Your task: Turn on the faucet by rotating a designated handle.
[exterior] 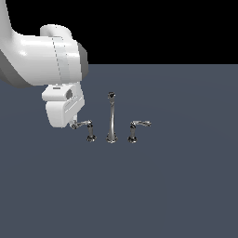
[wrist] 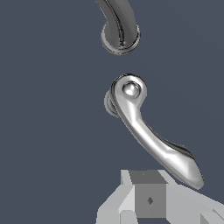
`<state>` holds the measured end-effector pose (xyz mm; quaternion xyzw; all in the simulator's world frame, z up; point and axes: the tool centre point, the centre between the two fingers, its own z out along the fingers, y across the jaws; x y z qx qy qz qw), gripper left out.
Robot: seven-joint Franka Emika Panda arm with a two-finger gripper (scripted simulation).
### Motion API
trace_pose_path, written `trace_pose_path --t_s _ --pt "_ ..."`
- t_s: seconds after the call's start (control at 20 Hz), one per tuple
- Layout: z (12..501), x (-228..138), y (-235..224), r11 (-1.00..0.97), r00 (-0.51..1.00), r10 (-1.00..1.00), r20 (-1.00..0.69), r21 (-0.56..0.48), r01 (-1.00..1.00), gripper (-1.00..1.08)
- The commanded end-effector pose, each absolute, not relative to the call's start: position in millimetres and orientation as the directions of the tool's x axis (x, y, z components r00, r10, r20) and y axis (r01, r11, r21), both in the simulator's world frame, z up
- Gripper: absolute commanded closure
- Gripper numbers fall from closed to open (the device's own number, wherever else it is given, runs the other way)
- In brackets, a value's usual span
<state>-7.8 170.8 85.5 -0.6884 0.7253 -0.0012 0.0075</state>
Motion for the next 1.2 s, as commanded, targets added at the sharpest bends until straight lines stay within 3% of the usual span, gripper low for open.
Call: trace_pose_path --t_s 0.0,0.4,1.05,1.15 --pt "86 -19 164 0.056 -0.056 -0.998 -0.002 -0.004 -0.998 1.08" --pt "85 -36 166 0.046 -0.046 -0.999 -0.005 -0.002 -0.999 1.08" --pt "86 -62 119 0.054 -0.054 -0.999 0.000 0.000 -0.999 1.08" --pt "85 -64 143 0.018 -0.018 -1.000 -0.010 -0.001 -1.000 1.08"
